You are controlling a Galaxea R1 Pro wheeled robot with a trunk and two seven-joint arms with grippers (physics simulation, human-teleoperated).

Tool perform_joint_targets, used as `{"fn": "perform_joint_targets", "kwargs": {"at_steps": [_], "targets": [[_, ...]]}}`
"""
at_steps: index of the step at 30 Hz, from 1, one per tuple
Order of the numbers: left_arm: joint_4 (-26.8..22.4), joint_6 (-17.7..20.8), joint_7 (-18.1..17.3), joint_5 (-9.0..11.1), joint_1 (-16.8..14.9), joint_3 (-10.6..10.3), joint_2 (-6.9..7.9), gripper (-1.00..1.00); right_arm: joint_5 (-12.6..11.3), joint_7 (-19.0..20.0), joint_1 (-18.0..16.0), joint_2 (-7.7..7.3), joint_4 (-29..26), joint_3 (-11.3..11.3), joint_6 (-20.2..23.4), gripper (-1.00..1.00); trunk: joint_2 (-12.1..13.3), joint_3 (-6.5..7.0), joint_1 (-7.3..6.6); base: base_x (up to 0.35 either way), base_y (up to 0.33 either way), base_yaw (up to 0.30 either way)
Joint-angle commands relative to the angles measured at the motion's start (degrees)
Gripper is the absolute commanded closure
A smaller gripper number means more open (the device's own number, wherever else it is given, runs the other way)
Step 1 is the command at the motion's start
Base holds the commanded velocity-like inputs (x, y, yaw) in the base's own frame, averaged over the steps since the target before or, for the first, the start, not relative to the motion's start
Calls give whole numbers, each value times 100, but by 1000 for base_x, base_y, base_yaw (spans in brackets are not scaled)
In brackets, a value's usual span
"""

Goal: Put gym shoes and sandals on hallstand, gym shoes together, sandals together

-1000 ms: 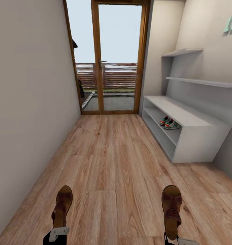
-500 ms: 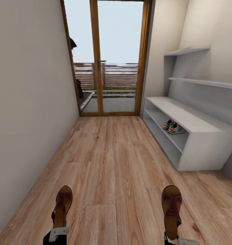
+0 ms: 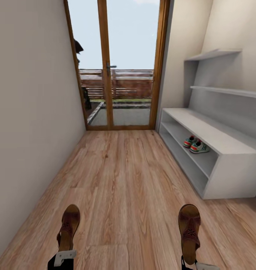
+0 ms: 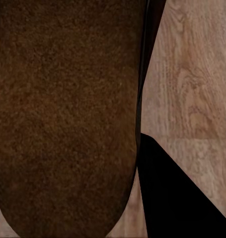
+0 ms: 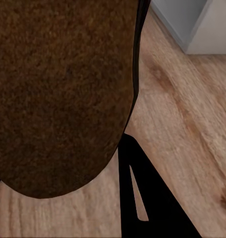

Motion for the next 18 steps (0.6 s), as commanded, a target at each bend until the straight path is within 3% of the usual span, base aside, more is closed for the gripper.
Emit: {"fn": "perform_joint_targets", "kwargs": {"at_steps": [1, 18], "targets": [[4, -17, -40, -61, -4, 50, -4, 100, 62, -26, -2, 6, 2, -19, -9, 100, -2, -5, 2, 340, 31, 0], [2, -17, -40, -61, -4, 50, -4, 100, 57, -34, -3, 6, 2, -20, -13, 100, -2, -5, 2, 339, 98, 0]]}}
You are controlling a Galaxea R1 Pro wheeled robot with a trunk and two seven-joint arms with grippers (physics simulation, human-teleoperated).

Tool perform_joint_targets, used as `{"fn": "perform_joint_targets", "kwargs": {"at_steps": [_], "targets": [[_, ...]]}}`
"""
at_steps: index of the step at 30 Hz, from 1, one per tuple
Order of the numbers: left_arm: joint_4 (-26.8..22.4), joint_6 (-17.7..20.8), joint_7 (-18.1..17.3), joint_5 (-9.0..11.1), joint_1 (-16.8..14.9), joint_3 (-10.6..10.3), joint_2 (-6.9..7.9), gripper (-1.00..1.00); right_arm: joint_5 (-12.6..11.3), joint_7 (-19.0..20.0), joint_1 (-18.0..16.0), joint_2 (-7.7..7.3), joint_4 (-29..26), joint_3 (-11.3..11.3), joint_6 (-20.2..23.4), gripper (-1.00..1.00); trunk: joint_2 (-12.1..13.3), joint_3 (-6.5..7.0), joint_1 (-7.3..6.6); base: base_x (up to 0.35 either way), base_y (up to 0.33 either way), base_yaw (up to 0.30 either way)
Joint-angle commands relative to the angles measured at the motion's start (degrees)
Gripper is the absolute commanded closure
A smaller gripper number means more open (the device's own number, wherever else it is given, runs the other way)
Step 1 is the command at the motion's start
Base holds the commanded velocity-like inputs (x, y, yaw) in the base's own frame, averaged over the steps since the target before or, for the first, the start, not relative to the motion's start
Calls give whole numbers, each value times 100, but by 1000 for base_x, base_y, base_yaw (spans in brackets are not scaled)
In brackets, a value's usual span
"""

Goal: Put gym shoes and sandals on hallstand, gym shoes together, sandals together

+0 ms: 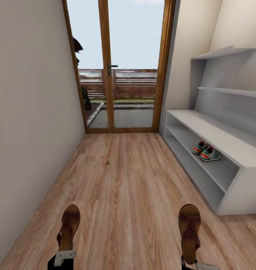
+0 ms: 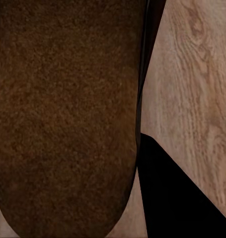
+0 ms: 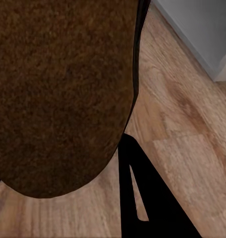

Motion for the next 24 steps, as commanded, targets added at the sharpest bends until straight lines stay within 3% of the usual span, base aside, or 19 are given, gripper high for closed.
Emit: {"fn": "perform_joint_targets", "kwargs": {"at_steps": [1, 24], "targets": [[3, -17, -41, -61, -4, 50, -5, 100, 63, -25, -4, 6, 1, -20, -8, 100, -2, -5, 2, 339, 108, 0], [10, -17, -41, -61, -4, 50, -5, 100, 64, -25, -4, 6, 1, -19, -5, 100, -2, -5, 2, 339, 108, 0]]}}
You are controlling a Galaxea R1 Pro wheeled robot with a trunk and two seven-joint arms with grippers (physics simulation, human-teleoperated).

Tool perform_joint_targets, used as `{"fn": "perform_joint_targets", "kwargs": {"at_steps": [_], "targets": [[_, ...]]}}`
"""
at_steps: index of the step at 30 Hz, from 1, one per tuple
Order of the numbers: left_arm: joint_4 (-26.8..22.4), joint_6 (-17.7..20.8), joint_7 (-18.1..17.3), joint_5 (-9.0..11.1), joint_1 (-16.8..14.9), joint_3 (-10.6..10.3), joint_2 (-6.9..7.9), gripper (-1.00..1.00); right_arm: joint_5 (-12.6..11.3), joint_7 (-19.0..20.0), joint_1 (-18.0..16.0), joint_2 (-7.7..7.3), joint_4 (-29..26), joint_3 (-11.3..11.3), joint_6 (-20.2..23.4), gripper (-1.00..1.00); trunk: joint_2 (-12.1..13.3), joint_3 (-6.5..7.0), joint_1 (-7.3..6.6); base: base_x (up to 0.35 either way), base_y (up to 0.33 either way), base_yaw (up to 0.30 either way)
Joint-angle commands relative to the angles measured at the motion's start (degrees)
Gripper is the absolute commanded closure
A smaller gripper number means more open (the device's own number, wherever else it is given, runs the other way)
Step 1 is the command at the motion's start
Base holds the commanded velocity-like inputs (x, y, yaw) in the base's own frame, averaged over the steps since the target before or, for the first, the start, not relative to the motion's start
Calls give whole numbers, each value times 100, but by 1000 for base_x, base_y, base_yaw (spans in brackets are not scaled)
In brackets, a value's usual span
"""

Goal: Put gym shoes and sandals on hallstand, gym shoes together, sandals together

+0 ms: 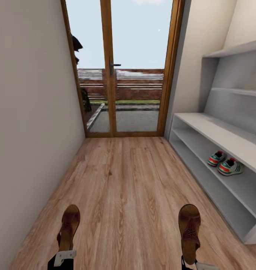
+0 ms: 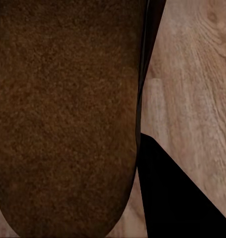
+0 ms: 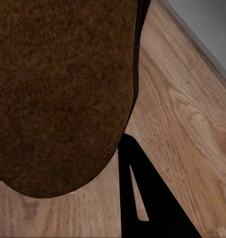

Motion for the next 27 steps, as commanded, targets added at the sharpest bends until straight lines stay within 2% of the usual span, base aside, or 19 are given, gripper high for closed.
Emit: {"fn": "perform_joint_targets", "kwargs": {"at_steps": [1, 27], "targets": [[2, -17, -41, -61, -4, 50, -5, 100, 62, -25, -2, 6, 1, -20, -9, 100, -2, -5, 2, 339, 106, 0], [-3, -17, -41, -61, -4, 50, -5, 100, 55, -25, -2, 12, -2, -20, -11, 100, -2, -5, 2, 339, 95, 0]]}}
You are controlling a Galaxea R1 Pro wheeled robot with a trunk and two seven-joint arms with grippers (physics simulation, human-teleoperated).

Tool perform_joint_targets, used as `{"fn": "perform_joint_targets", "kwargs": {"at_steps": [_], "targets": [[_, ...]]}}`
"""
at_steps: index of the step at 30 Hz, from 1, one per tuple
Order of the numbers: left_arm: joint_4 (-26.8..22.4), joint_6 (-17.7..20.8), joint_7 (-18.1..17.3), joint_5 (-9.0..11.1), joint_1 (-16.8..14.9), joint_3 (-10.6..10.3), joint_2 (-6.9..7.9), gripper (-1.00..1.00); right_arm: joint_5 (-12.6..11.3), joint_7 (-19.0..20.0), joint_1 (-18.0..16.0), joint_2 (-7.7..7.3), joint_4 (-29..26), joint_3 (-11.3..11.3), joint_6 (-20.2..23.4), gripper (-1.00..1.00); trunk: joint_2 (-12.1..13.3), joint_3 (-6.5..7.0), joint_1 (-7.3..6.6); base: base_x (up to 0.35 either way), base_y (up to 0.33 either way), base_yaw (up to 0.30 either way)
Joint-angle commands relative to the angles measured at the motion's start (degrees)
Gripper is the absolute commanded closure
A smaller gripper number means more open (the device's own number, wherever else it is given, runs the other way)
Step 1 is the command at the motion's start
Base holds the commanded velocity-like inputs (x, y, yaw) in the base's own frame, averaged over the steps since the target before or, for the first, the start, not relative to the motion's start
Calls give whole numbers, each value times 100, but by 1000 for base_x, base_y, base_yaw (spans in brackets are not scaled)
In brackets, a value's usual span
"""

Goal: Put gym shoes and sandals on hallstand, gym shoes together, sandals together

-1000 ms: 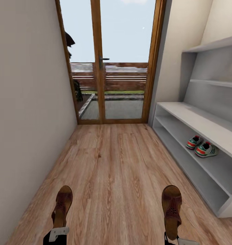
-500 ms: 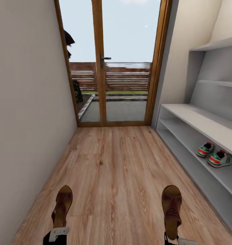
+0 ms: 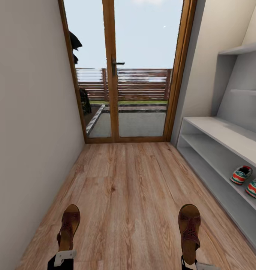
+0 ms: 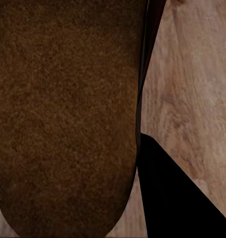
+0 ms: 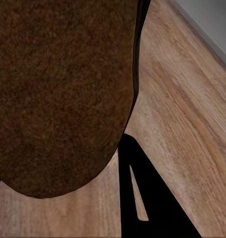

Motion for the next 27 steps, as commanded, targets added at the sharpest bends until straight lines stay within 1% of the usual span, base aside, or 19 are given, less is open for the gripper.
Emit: {"fn": "perform_joint_targets", "kwargs": {"at_steps": [1, 6, 9, 22, 27], "targets": [[4, -17, -41, -61, -4, 50, -5, 100, 61, -25, -1, 7, 2, -20, -8, 100, -2, -5, 2, 339, 86, 0], [3, -17, -41, -61, -4, 50, -5, 100, 60, -25, 0, 8, -1, -20, -7, 100, -2, -5, 2, 339, 86, -14], [3, -17, -41, -61, -4, 50, -5, 100, 60, -25, 1, 8, -3, -20, -7, 100, -2, -5, 2, 339, 85, -149], [2, -17, -41, -61, -4, 50, -5, 100, 60, -25, -2, 8, -6, -20, -7, 100, -2, -5, 2, 339, 87, -270], [2, -17, -41, -61, -4, 50, -5, 100, 60, -25, -5, 8, -6, -20, -7, 100, -2, -5, 2, 335, 146, -287]]}}
